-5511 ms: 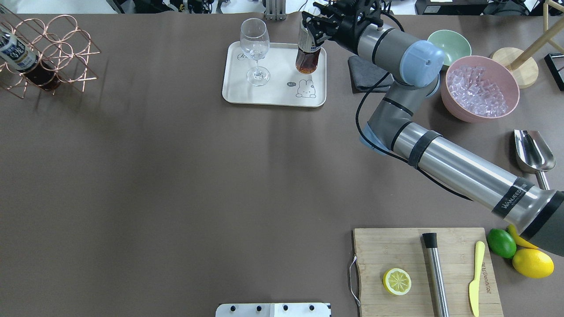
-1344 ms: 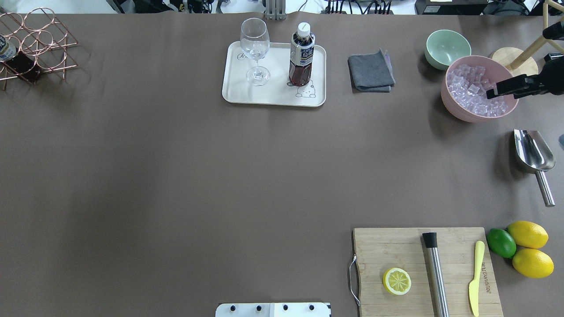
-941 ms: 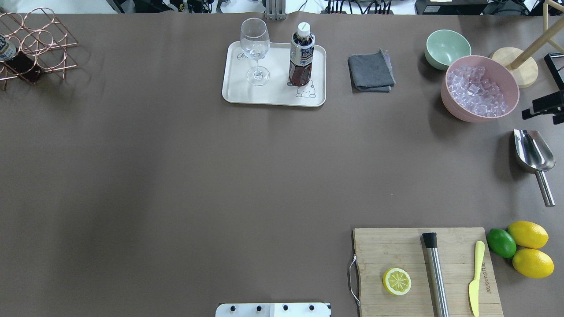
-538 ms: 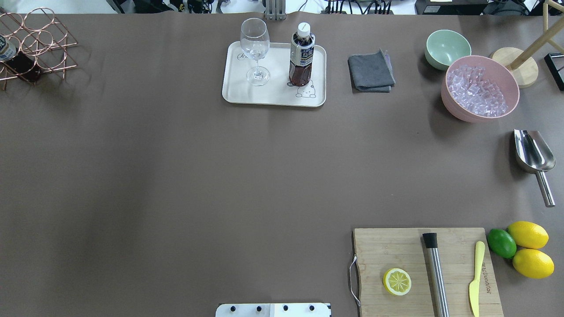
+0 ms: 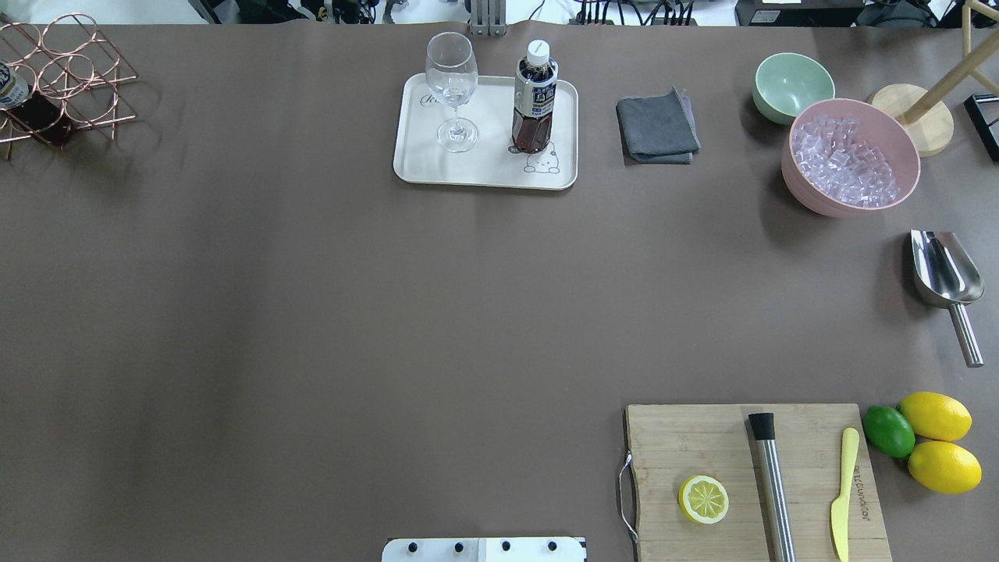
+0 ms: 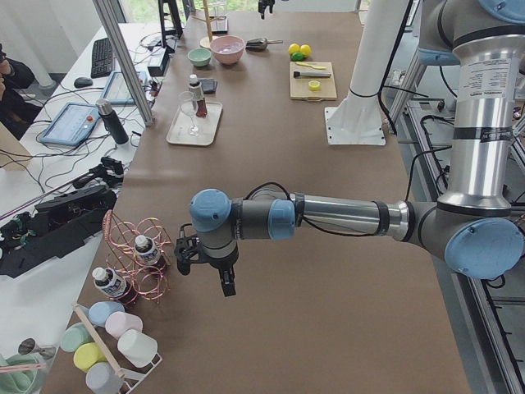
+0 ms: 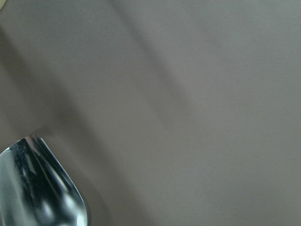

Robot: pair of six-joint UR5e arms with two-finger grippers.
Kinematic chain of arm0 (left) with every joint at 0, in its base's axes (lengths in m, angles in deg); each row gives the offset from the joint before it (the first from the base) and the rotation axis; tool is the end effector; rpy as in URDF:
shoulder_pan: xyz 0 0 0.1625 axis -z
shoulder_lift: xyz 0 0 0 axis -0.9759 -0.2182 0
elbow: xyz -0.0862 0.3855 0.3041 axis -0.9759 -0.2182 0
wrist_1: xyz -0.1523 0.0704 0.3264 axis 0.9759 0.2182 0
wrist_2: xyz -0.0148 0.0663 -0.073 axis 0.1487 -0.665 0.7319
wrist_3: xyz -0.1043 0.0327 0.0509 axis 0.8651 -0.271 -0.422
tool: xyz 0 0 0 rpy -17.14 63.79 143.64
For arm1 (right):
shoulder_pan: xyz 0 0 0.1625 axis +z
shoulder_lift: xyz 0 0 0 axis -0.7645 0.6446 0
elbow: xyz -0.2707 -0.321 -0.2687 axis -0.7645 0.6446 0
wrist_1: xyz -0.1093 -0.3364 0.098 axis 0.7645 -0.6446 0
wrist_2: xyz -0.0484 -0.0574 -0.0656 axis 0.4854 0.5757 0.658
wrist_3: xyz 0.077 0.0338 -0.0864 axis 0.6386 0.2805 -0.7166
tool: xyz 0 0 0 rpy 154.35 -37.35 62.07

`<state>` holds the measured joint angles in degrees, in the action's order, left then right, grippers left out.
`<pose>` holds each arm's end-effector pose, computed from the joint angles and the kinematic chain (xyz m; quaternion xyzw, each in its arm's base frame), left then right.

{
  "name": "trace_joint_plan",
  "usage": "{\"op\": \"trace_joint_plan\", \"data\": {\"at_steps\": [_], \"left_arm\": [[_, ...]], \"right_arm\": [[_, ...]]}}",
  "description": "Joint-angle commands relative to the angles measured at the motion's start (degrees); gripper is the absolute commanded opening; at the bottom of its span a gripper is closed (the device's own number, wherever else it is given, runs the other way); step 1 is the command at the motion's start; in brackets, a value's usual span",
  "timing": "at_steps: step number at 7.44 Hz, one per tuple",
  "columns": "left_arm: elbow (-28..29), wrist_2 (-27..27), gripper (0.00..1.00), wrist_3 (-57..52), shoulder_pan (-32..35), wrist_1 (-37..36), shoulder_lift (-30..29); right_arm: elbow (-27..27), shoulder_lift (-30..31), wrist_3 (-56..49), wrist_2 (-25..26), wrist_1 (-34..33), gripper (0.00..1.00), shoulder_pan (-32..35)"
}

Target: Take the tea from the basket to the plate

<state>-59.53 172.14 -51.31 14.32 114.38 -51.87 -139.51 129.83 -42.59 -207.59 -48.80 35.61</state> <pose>-0.0627 -0.4325 0.7260 -0.0397 0.3716 -0.1050 0.9216 0.0172 -0.3820 0.7795 -0.1225 -0.3671 0.2531 0.8867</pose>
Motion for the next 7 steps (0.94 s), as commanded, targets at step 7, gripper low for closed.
{"op": "trace_joint_plan", "data": {"at_steps": [7], "left_arm": [[0.1,1.3,0.98,-2.1,-0.7,11.1,3.7]], "right_arm": [[-4.2,-0.1,-29.0,0.9,-9.2,1.0,6.0]]}}
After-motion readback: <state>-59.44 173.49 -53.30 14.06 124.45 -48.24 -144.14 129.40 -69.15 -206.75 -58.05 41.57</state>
